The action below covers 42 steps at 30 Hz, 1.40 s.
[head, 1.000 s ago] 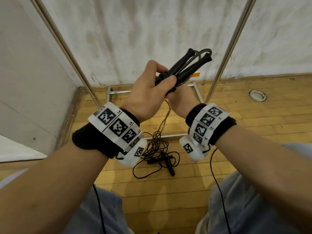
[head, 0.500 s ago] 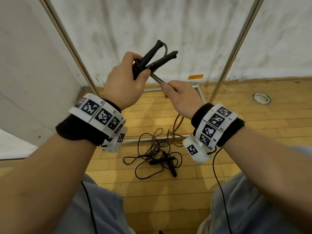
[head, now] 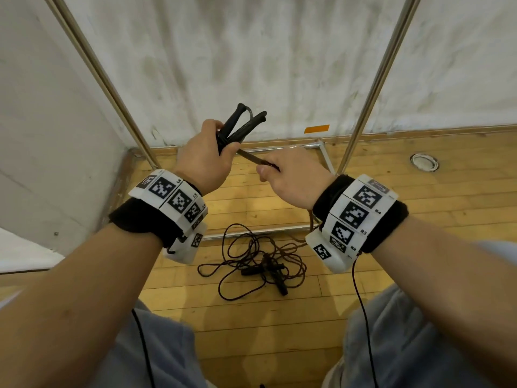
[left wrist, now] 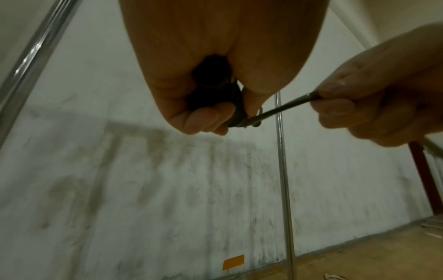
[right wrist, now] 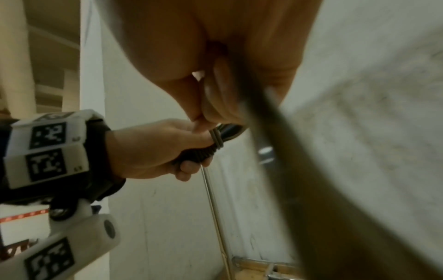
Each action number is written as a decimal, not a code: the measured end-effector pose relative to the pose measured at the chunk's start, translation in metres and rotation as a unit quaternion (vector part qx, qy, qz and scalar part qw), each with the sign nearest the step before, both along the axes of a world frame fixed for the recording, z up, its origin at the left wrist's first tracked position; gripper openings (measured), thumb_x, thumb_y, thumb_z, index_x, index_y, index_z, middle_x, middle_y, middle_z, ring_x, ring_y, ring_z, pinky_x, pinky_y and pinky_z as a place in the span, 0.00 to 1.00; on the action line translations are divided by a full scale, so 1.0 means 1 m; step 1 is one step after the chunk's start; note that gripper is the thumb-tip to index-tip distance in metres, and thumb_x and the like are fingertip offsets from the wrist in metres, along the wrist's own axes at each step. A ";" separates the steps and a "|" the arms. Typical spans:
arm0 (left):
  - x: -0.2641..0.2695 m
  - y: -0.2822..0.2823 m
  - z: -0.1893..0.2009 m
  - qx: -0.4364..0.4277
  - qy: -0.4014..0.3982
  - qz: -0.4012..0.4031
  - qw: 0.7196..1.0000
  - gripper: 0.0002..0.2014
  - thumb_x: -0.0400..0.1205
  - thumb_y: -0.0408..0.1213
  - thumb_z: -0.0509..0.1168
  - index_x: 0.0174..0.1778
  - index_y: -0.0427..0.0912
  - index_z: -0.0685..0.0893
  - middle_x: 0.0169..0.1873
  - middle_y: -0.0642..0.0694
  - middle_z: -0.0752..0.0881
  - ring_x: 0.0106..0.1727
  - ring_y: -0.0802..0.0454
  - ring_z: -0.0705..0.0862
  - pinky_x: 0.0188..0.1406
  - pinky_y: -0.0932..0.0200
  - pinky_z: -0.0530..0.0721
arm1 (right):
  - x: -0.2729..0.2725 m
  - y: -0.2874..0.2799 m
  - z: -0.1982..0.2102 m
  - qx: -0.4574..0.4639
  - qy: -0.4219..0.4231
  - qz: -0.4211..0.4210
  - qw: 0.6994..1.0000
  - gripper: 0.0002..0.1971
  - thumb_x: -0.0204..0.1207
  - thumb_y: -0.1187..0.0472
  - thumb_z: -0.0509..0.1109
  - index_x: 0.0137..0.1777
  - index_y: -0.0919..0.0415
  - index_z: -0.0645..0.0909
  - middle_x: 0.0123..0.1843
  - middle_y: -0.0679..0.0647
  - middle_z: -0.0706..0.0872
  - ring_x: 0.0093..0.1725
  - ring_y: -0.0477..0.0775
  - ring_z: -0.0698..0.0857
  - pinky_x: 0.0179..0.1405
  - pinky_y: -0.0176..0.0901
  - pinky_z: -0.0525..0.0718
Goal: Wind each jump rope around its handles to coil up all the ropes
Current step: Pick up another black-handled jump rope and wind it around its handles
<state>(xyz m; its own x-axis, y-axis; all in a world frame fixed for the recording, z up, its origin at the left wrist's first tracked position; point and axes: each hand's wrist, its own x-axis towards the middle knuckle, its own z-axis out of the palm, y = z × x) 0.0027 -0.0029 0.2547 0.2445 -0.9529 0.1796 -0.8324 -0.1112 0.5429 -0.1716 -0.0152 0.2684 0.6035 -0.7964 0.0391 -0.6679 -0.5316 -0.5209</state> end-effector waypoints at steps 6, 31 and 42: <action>0.002 -0.001 -0.003 0.107 -0.030 -0.078 0.991 0.16 0.84 0.50 0.62 0.63 0.46 0.72 0.44 0.50 0.82 0.37 0.54 0.80 0.30 0.57 0.76 | -0.016 -0.007 0.006 -0.074 -0.010 -0.037 0.997 0.21 0.84 0.49 0.55 0.31 0.55 0.76 0.27 0.49 0.76 0.27 0.47 0.74 0.25 0.38 0.64; -0.043 0.026 0.001 -0.007 -0.119 -0.243 0.963 0.08 0.76 0.47 0.65 0.43 0.47 0.80 0.28 0.50 0.82 0.32 0.45 0.81 0.30 0.49 0.80 | -0.032 -0.040 0.013 0.067 -0.118 -0.146 0.980 0.29 0.66 0.38 0.74 0.19 0.59 0.68 0.14 0.44 0.56 0.14 0.47 0.60 0.17 0.33 0.61; -0.039 0.039 0.017 -0.109 0.107 -0.181 0.972 0.10 0.68 0.50 0.68 0.36 0.56 0.72 0.24 0.57 0.77 0.28 0.62 0.76 0.23 0.69 0.71 | -0.026 -0.032 -0.014 0.433 -0.325 -0.031 0.840 0.14 0.75 0.51 0.65 0.33 0.59 0.74 0.18 0.45 0.73 0.16 0.43 0.68 0.17 0.31 0.69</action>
<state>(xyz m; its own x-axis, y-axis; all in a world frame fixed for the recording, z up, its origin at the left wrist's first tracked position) -0.0364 0.0359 0.2718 -0.0456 -0.9288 0.3678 -0.6604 0.3043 0.6865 -0.1973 -0.0475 0.2546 0.6358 -0.7246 -0.2658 -0.1047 0.2603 -0.9598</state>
